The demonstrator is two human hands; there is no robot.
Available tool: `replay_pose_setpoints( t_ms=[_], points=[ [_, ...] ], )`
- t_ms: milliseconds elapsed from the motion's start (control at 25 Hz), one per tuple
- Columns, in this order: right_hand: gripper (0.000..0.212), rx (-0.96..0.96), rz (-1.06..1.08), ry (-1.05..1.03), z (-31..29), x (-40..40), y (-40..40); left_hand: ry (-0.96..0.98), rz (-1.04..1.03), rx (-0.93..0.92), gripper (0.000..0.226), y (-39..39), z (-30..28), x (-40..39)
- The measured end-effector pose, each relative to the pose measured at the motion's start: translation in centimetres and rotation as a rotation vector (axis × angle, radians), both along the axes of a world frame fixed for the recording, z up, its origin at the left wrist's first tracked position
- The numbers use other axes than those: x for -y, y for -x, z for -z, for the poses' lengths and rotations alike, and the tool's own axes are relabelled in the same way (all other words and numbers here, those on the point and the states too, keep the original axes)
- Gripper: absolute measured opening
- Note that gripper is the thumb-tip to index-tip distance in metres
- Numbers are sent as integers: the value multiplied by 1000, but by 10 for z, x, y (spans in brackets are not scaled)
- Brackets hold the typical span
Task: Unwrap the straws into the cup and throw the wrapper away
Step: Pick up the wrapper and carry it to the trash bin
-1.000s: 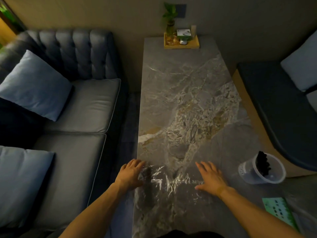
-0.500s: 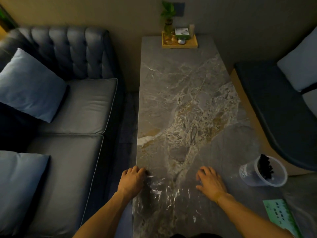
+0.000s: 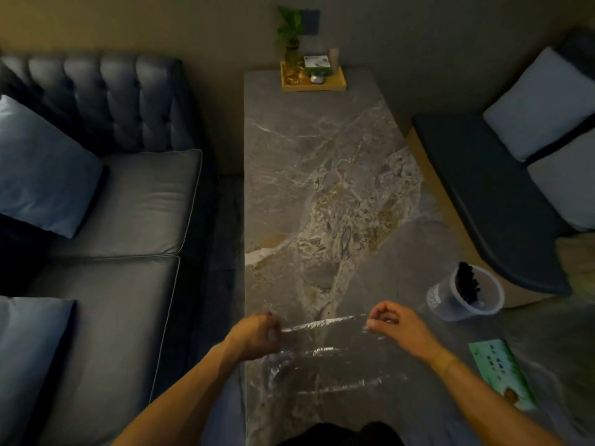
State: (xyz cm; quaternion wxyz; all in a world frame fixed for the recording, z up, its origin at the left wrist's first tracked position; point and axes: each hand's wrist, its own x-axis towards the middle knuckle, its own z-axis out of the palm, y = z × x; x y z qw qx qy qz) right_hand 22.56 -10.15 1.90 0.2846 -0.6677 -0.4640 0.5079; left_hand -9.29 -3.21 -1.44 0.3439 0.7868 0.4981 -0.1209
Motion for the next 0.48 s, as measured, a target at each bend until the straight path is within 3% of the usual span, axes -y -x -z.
replay_pose_setpoints(
  t_ms=[280, 480],
  points=[
    [15, -12, 132, -91, -34, 39, -16, 240, 93, 430, 10, -91, -34, 22],
    [26, 82, 220, 66, -49, 96, -75, 344, 7, 620, 8, -126, -38, 39]
  ],
)
